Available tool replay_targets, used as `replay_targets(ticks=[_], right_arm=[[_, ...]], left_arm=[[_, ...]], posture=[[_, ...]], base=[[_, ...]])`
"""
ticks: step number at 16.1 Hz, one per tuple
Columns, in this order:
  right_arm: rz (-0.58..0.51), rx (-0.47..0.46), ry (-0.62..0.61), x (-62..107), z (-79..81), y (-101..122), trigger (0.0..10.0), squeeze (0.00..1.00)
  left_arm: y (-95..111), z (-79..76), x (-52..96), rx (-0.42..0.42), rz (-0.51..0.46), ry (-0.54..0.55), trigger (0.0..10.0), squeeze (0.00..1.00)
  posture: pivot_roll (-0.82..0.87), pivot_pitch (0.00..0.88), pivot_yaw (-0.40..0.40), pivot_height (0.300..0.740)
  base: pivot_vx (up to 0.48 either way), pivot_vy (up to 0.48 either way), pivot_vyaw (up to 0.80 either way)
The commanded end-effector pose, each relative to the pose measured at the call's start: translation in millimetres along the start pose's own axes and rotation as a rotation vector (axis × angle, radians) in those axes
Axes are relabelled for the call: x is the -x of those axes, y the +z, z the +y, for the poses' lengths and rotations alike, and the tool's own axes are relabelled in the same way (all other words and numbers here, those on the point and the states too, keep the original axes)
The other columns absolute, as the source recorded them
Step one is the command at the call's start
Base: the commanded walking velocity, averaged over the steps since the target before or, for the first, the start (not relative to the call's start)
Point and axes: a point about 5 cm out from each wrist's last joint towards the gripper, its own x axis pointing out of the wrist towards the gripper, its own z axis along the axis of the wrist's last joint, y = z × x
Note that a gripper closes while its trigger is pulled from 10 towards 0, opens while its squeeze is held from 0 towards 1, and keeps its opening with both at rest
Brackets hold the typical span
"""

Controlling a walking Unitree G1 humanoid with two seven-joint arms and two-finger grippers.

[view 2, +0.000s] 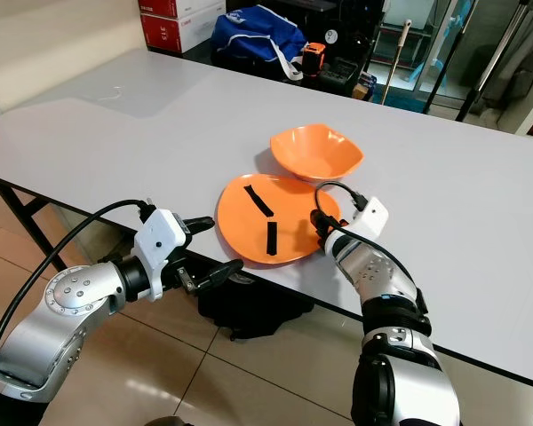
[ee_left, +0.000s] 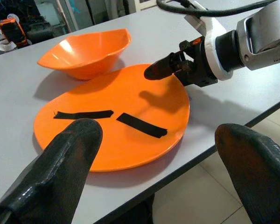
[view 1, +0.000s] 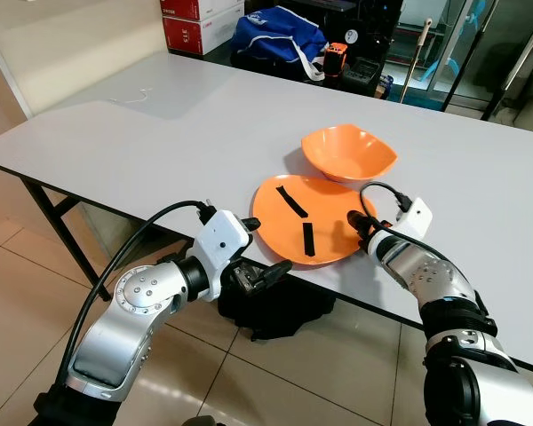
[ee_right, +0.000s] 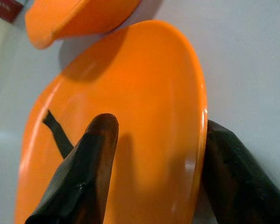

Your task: Setting the table

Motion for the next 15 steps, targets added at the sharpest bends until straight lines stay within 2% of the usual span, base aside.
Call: replay_targets(ticks=[1, 2, 3, 6, 7, 8, 9, 10, 11, 12, 13, 15], right_arm=[[-0.012, 0.106, -0.097, 2.7, -16.0, 3, 10.0, 0.0], [-0.038, 0.198, -0.13, 3.4, -17.0, 7, 10.0, 0.0], [-0.048, 0.222, -0.139, 3.7, -17.1, 8, 10.0, 0.0], [-0.2, 0.444, -0.225, 14.0, -15.5, 34, 10.0, 0.0], [-0.233, 0.475, -0.23, 17.7, -13.0, 40, 10.0, 0.0], [-0.313, 0.48, -0.217, 26.8, -7.8, 51, 10.0, 0.0], [-0.451, 0.435, -0.125, 40.8, 5.6, 65, 10.0, 0.0], [-0.572, 0.418, -0.006, 56.1, 21.0, 74, 10.0, 0.0], [-0.64, 0.419, 0.069, 68.3, 31.7, 75, 10.0, 0.0], [-0.674, 0.521, 0.091, 81.6, 39.7, 68, 10.0, 0.0], [-0.711, 0.559, 0.136, 92.3, 47.7, 60, 10.0, 0.0], [-0.742, 0.505, 0.144, 101.9, 50.5, 54, 10.0, 0.0]], left_arm=[[0, -1.4, -0.1, -0.017, 0.006, -0.016, 10.0, 0.0], [0, -2.0, 0.0, -0.016, 0.007, -0.019, 10.0, 0.0], [0, -2.1, 0.0, -0.017, 0.007, -0.019, 10.0, 0.0], [1, -2.2, 0.5, -0.019, 0.003, -0.013, 10.0, 0.0], [2, -2.1, 0.1, -0.025, -0.008, -0.011, 10.0, 0.0], [6, 1.0, -1.4, -0.041, -0.033, 0.034, 10.0, 0.0], [11, 9.2, -4.9, -0.052, -0.055, 0.135, 10.0, 0.0], [19, 17.2, -7.0, -0.057, -0.12, 0.234, 10.0, 0.0], [24, 22.5, -7.8, -0.04, -0.151, 0.299, 10.0, 0.0], [28, 28.3, -8.1, -0.003, -0.19, 0.393, 10.0, 0.0], [30, 31.5, -8.5, -0.002, -0.208, 0.455, 10.0, 0.0], [34, 32.4, -11.5, -0.011, -0.223, 0.494, 10.0, 0.0]], posture=[[0.07, 0.0, -0.015, 0.74], [0.07, 0.0, -0.016, 0.74], [0.07, 0.0, -0.016, 0.74], [0.07, 0.0, -0.017, 0.74], [0.06, 0.0, -0.019, 0.74], [0.06, 0.0, -0.02, 0.74], [0.05, 0.0, -0.024, 0.74], [0.04, 0.0, -0.026, 0.74], [0.03, 0.0, -0.023, 0.74], [0.0, 0.0, -0.01, 0.74], [-0.02, 0.0, 0.006, 0.74], [-0.03, 0.0, 0.024, 0.74]], base=[[0.0, 0.0, 0.0], [0.0, 0.0, 0.0], [0.0, 0.0, 0.0], [0.0, 0.0, 0.0], [0.0, 0.0, 0.0], [0.0, 0.0, 0.0], [0.0, 0.0, 0.0], [0.0, 0.0, 0.0], [0.0, 0.0, 0.0], [0.0, 0.0, 0.0], [0.0, 0.48, 0.0], [0.0, 0.48, 0.0]])
